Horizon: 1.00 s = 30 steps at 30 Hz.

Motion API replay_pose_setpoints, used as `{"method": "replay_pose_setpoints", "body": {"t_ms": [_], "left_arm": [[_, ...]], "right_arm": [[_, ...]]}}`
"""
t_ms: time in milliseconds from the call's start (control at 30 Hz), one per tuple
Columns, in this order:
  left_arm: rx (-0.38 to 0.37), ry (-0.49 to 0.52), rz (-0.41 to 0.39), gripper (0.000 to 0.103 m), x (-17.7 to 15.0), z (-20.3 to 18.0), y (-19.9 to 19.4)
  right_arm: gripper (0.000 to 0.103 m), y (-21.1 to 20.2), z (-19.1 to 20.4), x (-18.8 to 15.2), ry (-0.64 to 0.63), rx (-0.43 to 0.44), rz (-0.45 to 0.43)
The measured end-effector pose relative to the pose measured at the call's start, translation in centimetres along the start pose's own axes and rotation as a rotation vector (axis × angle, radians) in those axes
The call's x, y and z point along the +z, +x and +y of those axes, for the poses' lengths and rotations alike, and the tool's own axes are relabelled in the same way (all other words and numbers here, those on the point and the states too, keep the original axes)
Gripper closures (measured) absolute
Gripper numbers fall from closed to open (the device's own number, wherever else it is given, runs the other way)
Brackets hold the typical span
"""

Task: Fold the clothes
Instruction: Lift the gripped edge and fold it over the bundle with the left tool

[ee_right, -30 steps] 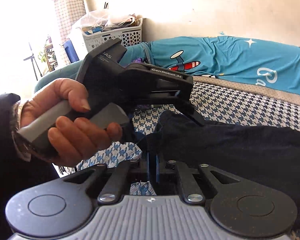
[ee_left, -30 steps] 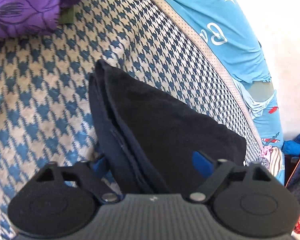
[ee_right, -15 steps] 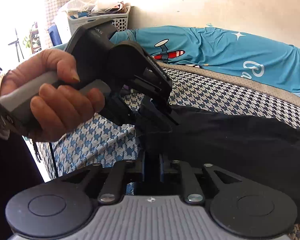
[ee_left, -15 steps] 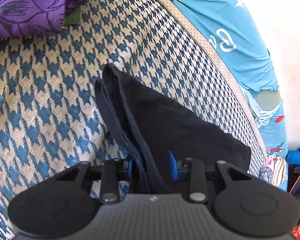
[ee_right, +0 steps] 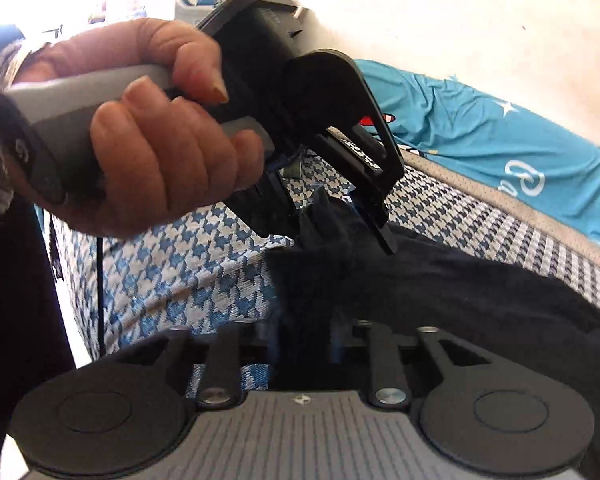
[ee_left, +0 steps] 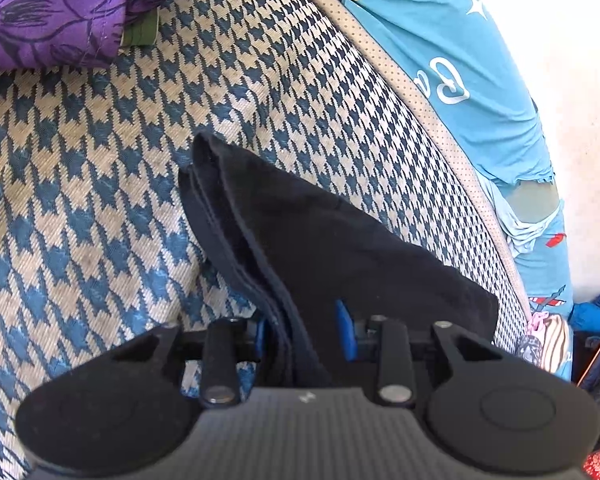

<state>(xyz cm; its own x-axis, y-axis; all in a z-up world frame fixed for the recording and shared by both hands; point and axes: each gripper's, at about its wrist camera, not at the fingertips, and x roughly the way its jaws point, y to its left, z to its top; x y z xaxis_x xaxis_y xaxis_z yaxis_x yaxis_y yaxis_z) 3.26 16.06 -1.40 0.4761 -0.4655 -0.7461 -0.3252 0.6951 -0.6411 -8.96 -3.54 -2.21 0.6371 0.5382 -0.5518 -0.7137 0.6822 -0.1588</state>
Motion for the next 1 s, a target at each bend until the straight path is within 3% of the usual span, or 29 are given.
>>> {"method": "replay_pose_setpoints", "body": {"t_ms": [67, 200, 300, 333, 367, 567, 900, 1000], "left_arm": [[0.032, -0.007, -0.027, 0.057, 0.1, 0.6, -0.5], [0.046, -0.016, -0.065, 0.054, 0.4, 0.9, -0.8], [0.056, 0.002, -0.086, 0.063, 0.4, 0.6, -0.8], [0.057, 0.007, -0.093, 0.079, 0.4, 0.4, -0.8], [0.045, 0.004, -0.096, 0.087, 0.5, 0.3, -0.7], [0.042, 0.044, -0.156, 0.092, -0.1, -1.3, -0.9], [-0.118, 0.049, -0.223, 0.092, -1.9, -3.6, -1.7], [-0.113, 0.079, -0.23, 0.092, -2.5, -5.6, -1.4]], "right_arm": [[0.096, -0.1, -0.1, 0.0, 0.006, 0.005, 0.001], [0.097, -0.7, -0.3, -0.1, 0.018, 0.002, -0.007], [0.097, -1.1, -0.5, -0.2, 0.025, -0.002, -0.013], [0.097, -1.2, -0.5, -0.3, 0.027, -0.004, -0.016], [0.097, -1.4, -0.5, -0.3, 0.03, -0.006, -0.018], [0.097, -2.2, -0.8, -0.6, 0.044, -0.015, -0.031], [0.097, -3.9, -1.7, -1.1, 0.064, -0.078, -0.068], [0.097, -4.8, -2.6, -1.4, 0.074, -0.109, -0.087]]}}
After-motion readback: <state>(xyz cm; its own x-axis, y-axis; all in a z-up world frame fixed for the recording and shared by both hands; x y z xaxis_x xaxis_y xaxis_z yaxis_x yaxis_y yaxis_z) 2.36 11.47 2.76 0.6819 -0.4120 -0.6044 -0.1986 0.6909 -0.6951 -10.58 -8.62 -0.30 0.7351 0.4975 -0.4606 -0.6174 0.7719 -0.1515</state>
